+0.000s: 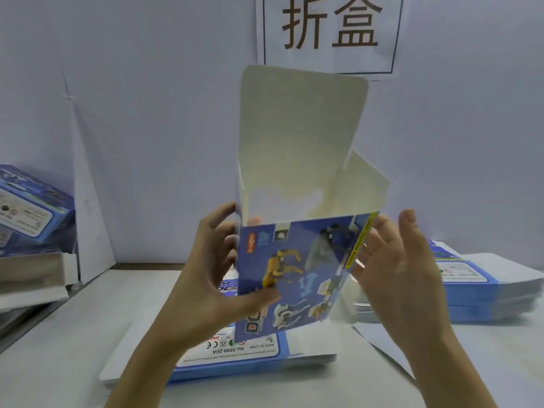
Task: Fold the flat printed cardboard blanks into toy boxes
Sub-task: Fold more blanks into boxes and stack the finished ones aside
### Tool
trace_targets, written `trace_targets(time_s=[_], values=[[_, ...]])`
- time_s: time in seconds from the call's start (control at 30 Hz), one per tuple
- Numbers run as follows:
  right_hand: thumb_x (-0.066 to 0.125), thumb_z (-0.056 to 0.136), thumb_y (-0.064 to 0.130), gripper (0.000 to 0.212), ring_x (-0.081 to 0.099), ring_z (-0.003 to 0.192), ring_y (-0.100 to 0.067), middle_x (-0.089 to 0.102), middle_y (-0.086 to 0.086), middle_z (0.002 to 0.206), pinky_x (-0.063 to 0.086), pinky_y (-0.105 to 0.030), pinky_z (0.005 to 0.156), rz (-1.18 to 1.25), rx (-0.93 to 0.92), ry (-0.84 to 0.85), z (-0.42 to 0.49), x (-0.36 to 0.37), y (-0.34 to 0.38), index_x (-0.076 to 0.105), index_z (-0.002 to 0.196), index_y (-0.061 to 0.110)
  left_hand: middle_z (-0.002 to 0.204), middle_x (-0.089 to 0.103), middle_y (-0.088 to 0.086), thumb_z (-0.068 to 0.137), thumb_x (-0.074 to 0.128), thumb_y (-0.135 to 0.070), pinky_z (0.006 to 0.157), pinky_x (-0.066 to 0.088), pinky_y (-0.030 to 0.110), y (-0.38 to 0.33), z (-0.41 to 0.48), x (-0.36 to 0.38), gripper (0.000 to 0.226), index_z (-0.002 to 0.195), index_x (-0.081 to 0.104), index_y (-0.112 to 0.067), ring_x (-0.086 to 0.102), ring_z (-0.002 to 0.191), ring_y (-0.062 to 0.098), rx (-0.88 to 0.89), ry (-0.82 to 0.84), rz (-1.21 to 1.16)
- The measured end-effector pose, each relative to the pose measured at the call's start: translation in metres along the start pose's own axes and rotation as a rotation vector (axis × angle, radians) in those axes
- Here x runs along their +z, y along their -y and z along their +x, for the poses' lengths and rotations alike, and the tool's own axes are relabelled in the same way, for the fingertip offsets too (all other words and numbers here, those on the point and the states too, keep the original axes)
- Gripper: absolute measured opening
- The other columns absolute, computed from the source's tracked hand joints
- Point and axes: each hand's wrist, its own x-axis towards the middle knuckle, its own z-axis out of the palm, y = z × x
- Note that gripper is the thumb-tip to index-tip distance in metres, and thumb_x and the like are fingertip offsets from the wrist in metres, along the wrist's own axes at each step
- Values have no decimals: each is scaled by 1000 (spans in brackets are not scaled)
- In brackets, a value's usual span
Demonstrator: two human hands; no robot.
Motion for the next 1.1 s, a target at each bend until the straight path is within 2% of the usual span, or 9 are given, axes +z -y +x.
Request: trace_targets(time_s=[0.13,0.27,0.5,0.6,0.77,0.93,1.0,1.07,1.1], values=[[38,98,41,34,66,92,-6,72,14,99,54,-29,84,33,36,10,0,-1,-7,72,96,37,133,46,-16,64,87,-22,82,47,8,4,0,4,93,130,24,-39,53,120,9,79,63,276],[48,82,55,36,67,93,-2,72,15,100,48,-33,91,-86,107,-57,1,-4,-22,65,103,30,124,39,-34,68,86,-24,72,47,7,25,-2,5,101,122,11,-62,56,98,-8,-7,50,532],[52,85,43,49,57,118,-10,61,7,131,43,-26,83,-209,215,103,5,-11,-34,54,133,33,115,39,-43,64,89,-28,73,41,-2,55,-4,1,83,123,31,-34,53,102,-15,-44,63,456],[44,80,30,39,65,90,-10,71,1,103,50,-19,67,-64,192,113,7,-15,-39,72,107,26,117,39,-40,61,89,-28,73,42,0,58,-4,2,82,122,35,-29,55,102,-13,-45,84,453],[39,80,28,38,64,76,-4,71,8,84,50,-15,64,5,143,87,7,-13,-46,76,87,32,131,42,-20,63,87,-35,76,49,8,57,-4,0,92,128,25,-58,53,109,-9,-238,145,265],[43,80,34,36,63,84,-5,71,4,98,50,-15,65,-34,151,66,6,-12,-52,68,105,27,125,54,-27,70,76,-31,73,49,9,46,-2,-6,82,130,28,-58,58,103,-11,-321,251,70],[49,82,32,33,63,84,-7,70,2,97,50,-16,64,-8,146,53,5,-10,-56,63,110,22,115,61,-19,84,59,-9,68,51,13,36,2,1,57,112,45,-57,62,95,-1,-282,192,170],[48,84,31,36,64,83,-9,70,-1,98,50,-17,63,32,135,44,5,-6,-60,59,115,18,112,60,-33,91,54,3,72,46,26,24,1,10,89,72,39,-82,58,87,8,-483,47,41],[45,84,31,39,64,83,-8,70,-1,98,51,-17,62,45,131,47,5,-4,-61,58,118,17,108,52,-30,88,63,-2,71,43,35,24,-1,12,94,72,31,-89,59,89,17,-481,-2,57]])
